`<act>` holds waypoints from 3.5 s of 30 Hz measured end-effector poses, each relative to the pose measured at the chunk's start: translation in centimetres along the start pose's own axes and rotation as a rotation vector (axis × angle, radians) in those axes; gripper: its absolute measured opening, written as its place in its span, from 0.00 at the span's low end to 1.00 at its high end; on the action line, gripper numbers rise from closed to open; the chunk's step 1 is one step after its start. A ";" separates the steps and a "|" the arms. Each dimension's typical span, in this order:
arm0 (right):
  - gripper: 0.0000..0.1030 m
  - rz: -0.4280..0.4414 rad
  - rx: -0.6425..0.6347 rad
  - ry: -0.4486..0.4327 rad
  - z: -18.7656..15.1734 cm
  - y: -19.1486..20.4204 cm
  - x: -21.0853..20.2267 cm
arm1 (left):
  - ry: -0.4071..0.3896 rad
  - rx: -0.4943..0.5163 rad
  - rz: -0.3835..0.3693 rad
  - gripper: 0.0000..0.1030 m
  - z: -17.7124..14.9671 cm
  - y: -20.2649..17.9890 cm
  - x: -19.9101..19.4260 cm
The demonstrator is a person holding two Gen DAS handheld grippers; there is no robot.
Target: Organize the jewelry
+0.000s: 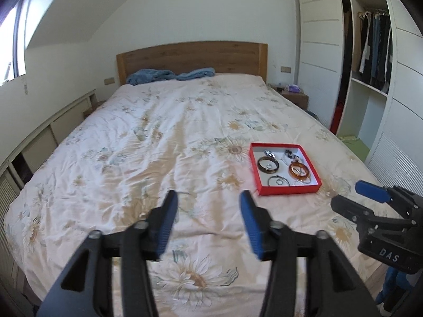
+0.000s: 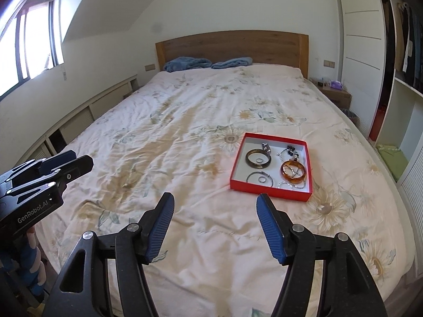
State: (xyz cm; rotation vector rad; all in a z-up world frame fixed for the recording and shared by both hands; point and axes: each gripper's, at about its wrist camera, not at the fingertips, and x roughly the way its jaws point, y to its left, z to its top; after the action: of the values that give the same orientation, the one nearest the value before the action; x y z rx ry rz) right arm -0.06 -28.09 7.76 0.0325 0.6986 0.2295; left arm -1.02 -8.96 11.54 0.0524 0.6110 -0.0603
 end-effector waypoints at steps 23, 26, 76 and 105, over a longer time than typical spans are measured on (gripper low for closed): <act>1.00 -0.065 0.027 -0.110 -2.6 0.8 -4.3 | -0.047 -0.025 0.079 0.51 -2.1 0.4 -3.2; 1.00 -0.075 0.040 -0.111 -2.9 0.5 -4.3 | -0.041 -0.031 0.101 0.51 -2.4 0.6 -3.0; 1.00 -0.114 0.036 0.018 -4.6 -1.5 2.9 | 0.115 -0.040 0.134 0.52 -5.0 2.3 4.3; 1.00 -0.125 0.011 0.101 -5.6 -1.1 6.0 | 0.168 -0.055 0.045 0.52 -6.1 2.4 6.9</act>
State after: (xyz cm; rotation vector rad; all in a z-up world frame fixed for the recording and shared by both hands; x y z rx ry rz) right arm 1.07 -28.11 -0.43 -0.0120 0.7994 0.1080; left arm 1.26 -6.39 2.65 0.0186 0.7784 0.0048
